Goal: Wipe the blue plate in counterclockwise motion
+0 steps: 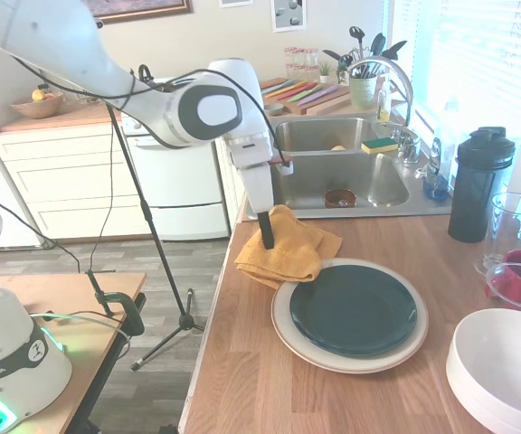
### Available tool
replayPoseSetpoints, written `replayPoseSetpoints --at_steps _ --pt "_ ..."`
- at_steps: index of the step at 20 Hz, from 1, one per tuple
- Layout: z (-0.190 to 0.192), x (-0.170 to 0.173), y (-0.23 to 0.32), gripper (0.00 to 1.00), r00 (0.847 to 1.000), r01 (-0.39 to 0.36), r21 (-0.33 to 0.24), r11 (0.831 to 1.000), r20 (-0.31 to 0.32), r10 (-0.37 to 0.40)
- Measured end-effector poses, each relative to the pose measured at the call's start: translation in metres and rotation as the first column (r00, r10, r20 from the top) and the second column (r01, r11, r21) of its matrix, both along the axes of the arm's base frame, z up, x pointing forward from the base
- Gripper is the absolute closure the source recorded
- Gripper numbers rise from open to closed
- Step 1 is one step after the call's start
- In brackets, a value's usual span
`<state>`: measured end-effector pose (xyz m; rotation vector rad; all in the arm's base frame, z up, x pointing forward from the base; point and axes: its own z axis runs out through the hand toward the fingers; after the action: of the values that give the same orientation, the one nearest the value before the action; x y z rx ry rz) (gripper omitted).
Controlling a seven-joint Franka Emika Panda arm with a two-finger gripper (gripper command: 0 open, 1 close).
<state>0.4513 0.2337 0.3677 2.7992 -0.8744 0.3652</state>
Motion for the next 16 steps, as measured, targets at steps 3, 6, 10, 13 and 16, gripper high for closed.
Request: replayPoseSetpoints --at_steps 3,6,10,13,16 --pt "0.033 -0.016 -0.013 1.0 0.999 0.001 0.027 1.0 0.039 -0.002" --pt "0.062 -0.02 -0.031 1.0 0.998 0.008 0.06 0.998 0.056 -0.011" --pt "0.091 -0.011 -0.069 1.0 0.998 0.037 0.102 0.994 0.04 -0.042" --pt "0.108 0.007 -0.101 1.0 0.997 0.065 0.133 0.989 0.023 -0.069" --pt "0.122 0.026 -0.133 1.0 0.995 0.095 0.162 0.982 0.005 -0.097"
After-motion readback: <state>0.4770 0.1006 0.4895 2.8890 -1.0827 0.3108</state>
